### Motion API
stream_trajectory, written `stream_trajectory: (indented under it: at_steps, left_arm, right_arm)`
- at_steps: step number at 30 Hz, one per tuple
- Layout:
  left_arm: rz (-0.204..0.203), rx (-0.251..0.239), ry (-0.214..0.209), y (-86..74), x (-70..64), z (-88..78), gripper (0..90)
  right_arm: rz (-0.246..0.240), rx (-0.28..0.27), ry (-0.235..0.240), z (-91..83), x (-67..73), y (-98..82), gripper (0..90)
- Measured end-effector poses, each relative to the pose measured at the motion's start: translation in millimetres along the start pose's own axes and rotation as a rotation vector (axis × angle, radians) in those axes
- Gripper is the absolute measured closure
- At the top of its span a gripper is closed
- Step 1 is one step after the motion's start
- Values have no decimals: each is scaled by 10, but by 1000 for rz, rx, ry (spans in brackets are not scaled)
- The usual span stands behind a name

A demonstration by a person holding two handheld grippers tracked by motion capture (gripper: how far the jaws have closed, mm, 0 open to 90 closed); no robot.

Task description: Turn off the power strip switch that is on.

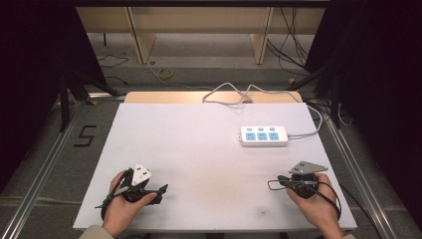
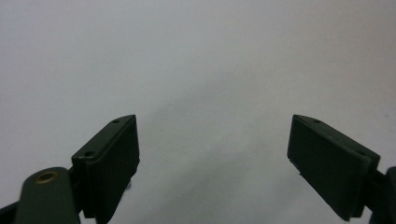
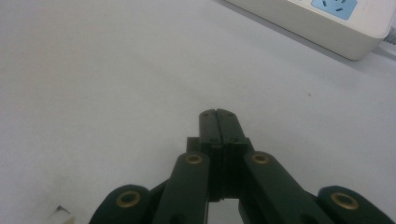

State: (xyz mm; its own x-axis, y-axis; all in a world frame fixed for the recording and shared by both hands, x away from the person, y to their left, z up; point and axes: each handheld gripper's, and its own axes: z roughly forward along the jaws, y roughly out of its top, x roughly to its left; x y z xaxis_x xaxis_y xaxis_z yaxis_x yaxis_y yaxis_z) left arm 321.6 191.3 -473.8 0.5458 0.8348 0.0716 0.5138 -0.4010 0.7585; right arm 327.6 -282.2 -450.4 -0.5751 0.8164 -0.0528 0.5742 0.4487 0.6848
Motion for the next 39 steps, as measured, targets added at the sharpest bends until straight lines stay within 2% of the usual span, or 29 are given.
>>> stream_trajectory:
  at_steps: [39]
  left_arm:
    - [4, 0, 0, 7, -1, 5, 163]
  right_arm:
    - [10, 35, -8, 121, -68, 238, 900]
